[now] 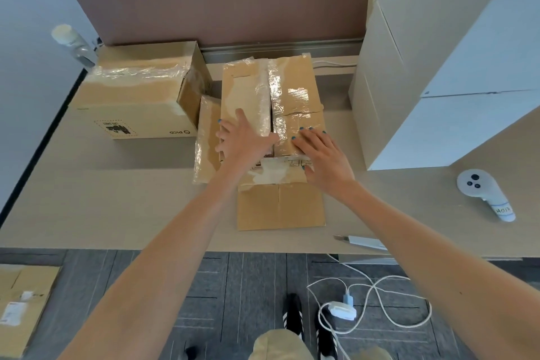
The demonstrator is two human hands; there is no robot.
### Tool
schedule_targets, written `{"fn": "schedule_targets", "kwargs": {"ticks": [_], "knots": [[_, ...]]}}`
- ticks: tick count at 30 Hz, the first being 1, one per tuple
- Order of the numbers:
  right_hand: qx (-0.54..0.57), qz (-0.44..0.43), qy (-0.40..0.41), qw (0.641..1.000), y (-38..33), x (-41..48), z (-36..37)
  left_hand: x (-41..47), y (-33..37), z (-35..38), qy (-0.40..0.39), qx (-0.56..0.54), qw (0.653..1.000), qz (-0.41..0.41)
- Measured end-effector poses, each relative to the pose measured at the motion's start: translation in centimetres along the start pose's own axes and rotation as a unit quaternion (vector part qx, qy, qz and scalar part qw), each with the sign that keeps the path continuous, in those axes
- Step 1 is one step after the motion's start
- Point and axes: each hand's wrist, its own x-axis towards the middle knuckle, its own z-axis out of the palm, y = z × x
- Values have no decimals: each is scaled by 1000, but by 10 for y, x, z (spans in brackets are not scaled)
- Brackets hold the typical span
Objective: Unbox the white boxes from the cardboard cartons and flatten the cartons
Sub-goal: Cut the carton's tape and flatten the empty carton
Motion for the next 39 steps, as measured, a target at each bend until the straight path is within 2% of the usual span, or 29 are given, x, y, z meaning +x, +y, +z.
{"fn": "schedule_targets", "kwargs": {"ticks": [4,10,13,17,20,23,26,28,30,32,34,39], "knots": [[24,8,3,1000,-3,-1,0,3,-8,-19,-23,-50,998,20],[56,37,-5,998,-8,-2,-5,0,-16,-47,-104,-129,983,74],[71,62,-5,996,-6,1,-9,1,-30,-73,-100,-225,962,119],[58,67,8,996,-10,6,-9,6,-76,-110,-132,-283,944,108],[20,87,39,995,-24,19,-14,8,-94,-120,-96,-294,947,92],[-8,169,-1,986,-40,45,-25,8,-103,-120,8,-247,965,89],[-30,238,-62,969,-52,63,-27,7,-113,-114,131,-111,984,56],[4,285,-103,953,-59,69,-25,8,-120,-105,155,-21,987,47],[28,316,-116,941,-63,73,-23,11,-128,-92,156,73,982,80],[41,334,-111,935,-64,77,-21,14,-131,-76,140,118,975,127],[42,340,-110,933,-65,80,-21,13,-128,-59,105,109,978,145],[11,324,-107,940,-68,77,-25,10,-106,-25,19,97,989,114]]}}
